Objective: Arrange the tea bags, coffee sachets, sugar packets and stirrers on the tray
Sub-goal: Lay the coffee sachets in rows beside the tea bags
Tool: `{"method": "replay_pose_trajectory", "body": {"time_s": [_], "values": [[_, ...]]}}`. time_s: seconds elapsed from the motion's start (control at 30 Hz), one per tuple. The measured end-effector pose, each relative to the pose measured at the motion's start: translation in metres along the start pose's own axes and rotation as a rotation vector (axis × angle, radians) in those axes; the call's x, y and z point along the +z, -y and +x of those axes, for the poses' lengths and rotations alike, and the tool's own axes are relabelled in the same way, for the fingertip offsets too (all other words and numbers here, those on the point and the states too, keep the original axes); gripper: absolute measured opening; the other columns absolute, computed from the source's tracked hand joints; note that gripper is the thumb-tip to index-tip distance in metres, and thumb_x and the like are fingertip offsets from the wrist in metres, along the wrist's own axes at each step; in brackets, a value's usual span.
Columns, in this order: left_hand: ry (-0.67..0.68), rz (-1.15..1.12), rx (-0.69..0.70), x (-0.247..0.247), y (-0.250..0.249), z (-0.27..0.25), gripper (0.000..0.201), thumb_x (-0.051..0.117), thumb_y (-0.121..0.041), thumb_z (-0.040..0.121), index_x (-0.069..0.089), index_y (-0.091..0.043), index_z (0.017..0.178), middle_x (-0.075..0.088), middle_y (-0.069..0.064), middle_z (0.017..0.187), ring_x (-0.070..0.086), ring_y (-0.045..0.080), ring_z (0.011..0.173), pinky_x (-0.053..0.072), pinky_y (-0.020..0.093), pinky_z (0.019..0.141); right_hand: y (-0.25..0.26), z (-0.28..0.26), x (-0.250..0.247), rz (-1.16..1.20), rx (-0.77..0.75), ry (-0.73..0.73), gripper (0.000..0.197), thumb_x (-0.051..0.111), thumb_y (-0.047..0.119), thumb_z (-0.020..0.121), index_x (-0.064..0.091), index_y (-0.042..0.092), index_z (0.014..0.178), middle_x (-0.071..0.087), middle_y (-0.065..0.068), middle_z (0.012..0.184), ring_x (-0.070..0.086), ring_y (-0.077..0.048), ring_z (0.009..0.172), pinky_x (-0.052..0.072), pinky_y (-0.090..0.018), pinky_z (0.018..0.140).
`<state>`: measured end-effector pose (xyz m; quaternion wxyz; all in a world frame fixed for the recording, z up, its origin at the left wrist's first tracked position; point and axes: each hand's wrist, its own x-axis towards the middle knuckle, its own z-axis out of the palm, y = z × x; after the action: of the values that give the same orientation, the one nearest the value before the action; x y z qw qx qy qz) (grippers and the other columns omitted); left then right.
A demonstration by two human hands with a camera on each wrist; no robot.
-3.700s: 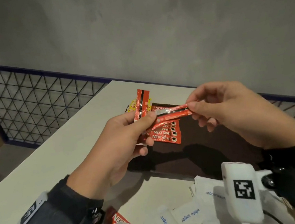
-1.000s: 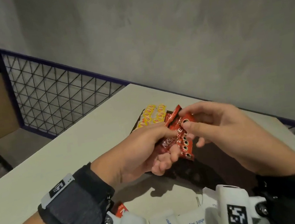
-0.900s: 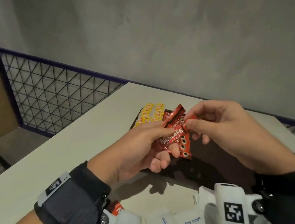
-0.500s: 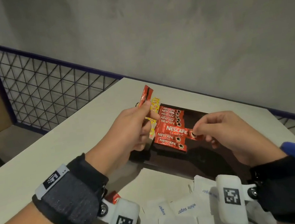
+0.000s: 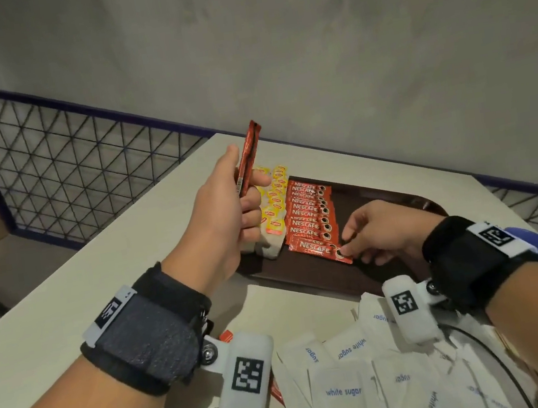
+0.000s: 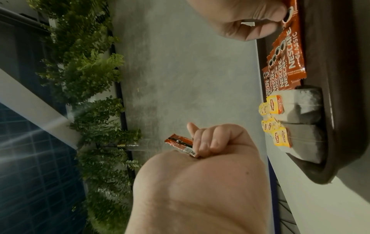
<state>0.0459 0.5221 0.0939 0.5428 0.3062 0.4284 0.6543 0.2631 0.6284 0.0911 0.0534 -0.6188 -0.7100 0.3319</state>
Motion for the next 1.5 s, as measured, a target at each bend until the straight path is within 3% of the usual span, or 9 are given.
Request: {"method": "replay_pose_trajectory", "body": {"time_s": [0.27,0.53,0.8,0.97,1.07,1.17,1.3,1.37,1.5], "values": [[0.007,0.046,0.017,0.002,0.001,0.000,0.054,0.041,-0.062,0.103,0.062,-0.018,0.080,0.032,-0.008,0.051,0.024,0.008,0.042,0.021,0.020,0.038,0.011,0.011,0.001,0.048,0.057,0.060,0.040,0.080,0.004,0.084,0.058,0.007,0.118,0.077,-0.016,0.097,0.072,-0.021,0.070,0.062,-0.032,0.066],[-0.006,0.056,0.020,0.001,0.001,0.001,0.053,0.043,-0.060,0.103,0.062,-0.016,0.080,0.033,-0.007,0.052,0.024,0.008,0.043,0.022,0.019,0.039,0.023,0.010,0.005,0.005,0.034,0.061,0.021,0.078,0.004,0.086,0.062,0.009,0.098,0.075,-0.019,0.103,0.072,-0.025,0.079,0.062,-0.039,0.084],[0.003,0.088,0.025,0.000,0.003,0.002,0.053,0.041,-0.059,0.104,0.062,-0.016,0.082,0.032,-0.006,0.053,0.023,0.009,0.045,0.022,0.020,0.039,0.023,0.012,0.006,-0.015,0.042,0.062,0.021,0.078,0.017,0.088,0.065,0.006,0.100,0.076,-0.019,0.101,0.072,-0.025,0.078,0.062,-0.034,0.071],[0.002,0.136,0.013,0.003,0.006,0.003,0.037,0.040,-0.033,0.103,0.064,-0.013,0.083,0.030,-0.005,0.059,0.021,0.010,0.049,0.019,0.022,0.041,0.026,0.007,-0.005,-0.045,-0.026,0.009,0.021,0.071,0.027,0.094,0.065,0.009,0.102,0.074,-0.012,0.089,0.070,-0.021,0.073,0.061,-0.032,0.067],[-0.010,0.241,0.004,0.006,0.006,0.001,0.020,0.045,-0.021,0.100,0.061,-0.009,0.095,0.034,-0.006,0.057,0.026,0.009,0.048,0.024,0.022,0.039,0.036,-0.002,-0.022,0.164,-0.180,-0.050,0.019,0.066,0.030,0.098,0.064,0.011,0.098,0.071,-0.012,0.087,0.068,-0.019,0.072,0.056,-0.032,0.064],[0.038,0.408,0.010,0.009,0.007,-0.002,0.013,0.048,-0.019,0.103,0.054,-0.012,0.094,0.039,-0.004,0.061,0.032,0.011,0.054,0.029,0.024,0.045,0.051,-0.016,-0.034,0.514,-0.236,0.076,0.032,0.062,0.037,0.099,0.066,0.007,0.109,0.068,-0.013,0.086,0.065,-0.020,0.068,0.054,-0.031,0.062],[0.106,0.520,0.032,0.011,0.011,-0.003,0.018,0.055,-0.022,0.106,0.070,-0.016,0.100,0.060,-0.017,0.055,0.054,-0.003,0.046,0.038,0.019,0.047,0.053,-0.031,-0.034,0.405,-0.332,0.137,0.024,0.071,0.026,0.093,0.071,0.005,0.106,0.071,-0.002,0.075,0.066,-0.016,0.073,0.054,-0.031,0.064],[0.107,0.539,0.051,0.011,0.012,-0.005,0.017,0.059,-0.023,0.104,0.075,-0.022,0.109,0.068,-0.018,0.069,0.059,-0.008,0.050,0.043,0.014,0.044,0.050,-0.035,-0.031,0.317,-0.384,0.109,0.014,0.073,0.015,0.091,0.074,0.005,0.101,0.074,-0.002,0.078,0.065,-0.017,0.077,0.055,-0.031,0.066],[0.099,0.514,0.062,0.007,0.012,-0.004,0.017,0.064,-0.023,0.101,0.076,-0.028,0.112,0.071,-0.003,0.108,0.064,0.006,0.075,0.049,0.015,0.051,0.047,-0.040,-0.027,0.203,-0.409,0.096,0.011,0.075,0.010,0.088,0.076,0.005,0.098,0.077,-0.011,0.089,0.069,-0.019,0.078,0.058,-0.030,0.067]]}}
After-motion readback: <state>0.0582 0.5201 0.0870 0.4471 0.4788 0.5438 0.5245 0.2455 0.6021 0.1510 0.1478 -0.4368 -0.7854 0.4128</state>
